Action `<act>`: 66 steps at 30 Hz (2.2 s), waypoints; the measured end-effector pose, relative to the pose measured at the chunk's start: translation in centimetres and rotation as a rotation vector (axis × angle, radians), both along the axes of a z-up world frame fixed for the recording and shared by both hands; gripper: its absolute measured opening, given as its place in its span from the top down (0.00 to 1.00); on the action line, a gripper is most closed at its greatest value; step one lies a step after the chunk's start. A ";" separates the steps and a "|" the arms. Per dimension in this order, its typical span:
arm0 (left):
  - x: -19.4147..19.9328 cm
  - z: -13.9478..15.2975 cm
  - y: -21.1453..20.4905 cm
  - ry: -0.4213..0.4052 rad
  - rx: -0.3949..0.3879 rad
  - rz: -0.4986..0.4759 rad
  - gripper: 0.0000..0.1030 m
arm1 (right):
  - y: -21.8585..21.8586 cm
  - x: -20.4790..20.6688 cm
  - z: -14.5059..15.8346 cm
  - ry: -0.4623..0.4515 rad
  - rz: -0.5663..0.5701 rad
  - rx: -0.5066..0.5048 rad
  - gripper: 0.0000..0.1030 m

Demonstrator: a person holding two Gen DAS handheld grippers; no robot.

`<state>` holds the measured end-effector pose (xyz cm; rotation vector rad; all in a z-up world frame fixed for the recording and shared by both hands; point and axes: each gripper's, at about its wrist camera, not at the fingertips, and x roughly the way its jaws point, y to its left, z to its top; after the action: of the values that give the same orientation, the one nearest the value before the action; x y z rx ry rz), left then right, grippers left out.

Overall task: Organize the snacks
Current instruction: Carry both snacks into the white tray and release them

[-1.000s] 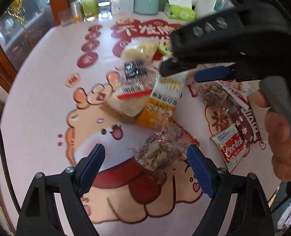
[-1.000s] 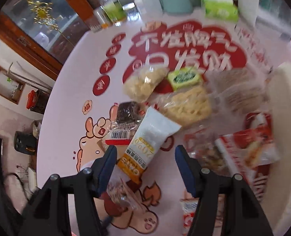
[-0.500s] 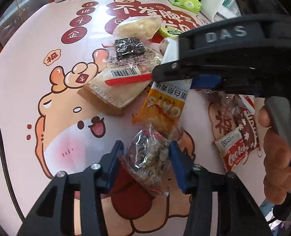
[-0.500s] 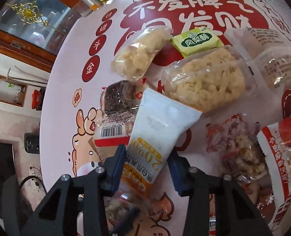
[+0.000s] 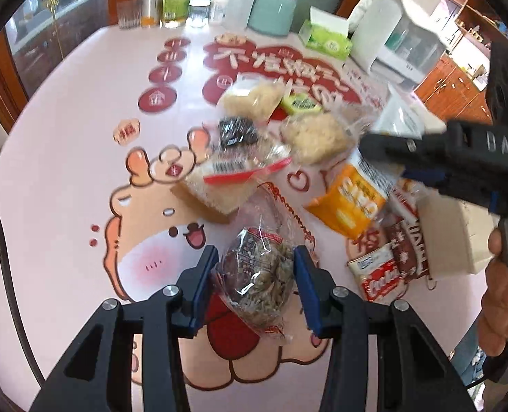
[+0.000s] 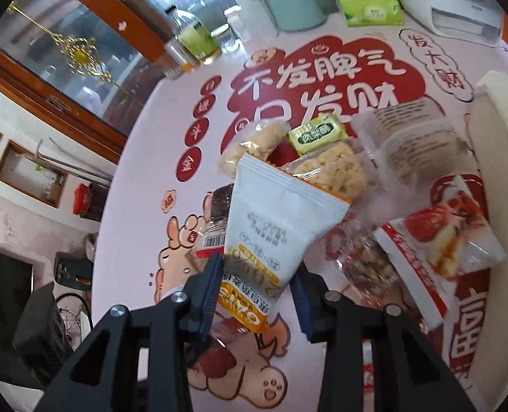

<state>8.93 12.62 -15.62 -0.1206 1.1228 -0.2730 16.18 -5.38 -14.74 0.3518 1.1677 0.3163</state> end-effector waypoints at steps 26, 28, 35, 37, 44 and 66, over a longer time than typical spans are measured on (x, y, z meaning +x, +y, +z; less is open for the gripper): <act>-4.9 12.9 -18.9 -0.180 -0.059 -0.090 0.57 | -18.8 -13.8 10.2 -0.208 -0.023 -0.015 0.61; -5.0 13.1 -20.8 -0.183 -0.061 -0.097 0.57 | -21.0 -14.3 10.5 -0.217 -0.036 -0.021 0.61; -4.7 13.5 -27.0 -0.196 -0.067 -0.113 0.57 | -27.1 -14.3 10.7 -0.226 -0.067 -0.039 0.62; -4.5 13.6 -28.5 -0.199 -0.066 -0.121 0.57 | -28.6 -14.3 10.8 -0.228 -0.071 -0.042 0.63; -3.5 13.2 -32.1 -0.201 -0.038 -0.141 0.56 | -31.5 -13.7 10.2 -0.230 -0.076 -0.060 0.71; -0.2 12.5 -33.0 -0.191 0.040 -0.057 0.05 | -32.7 -12.3 8.2 -0.176 -0.088 -0.103 0.71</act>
<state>8.78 -20.37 -3.13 -0.0267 0.9427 -0.3064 3.87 -38.11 -6.52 0.2786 0.9882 0.2054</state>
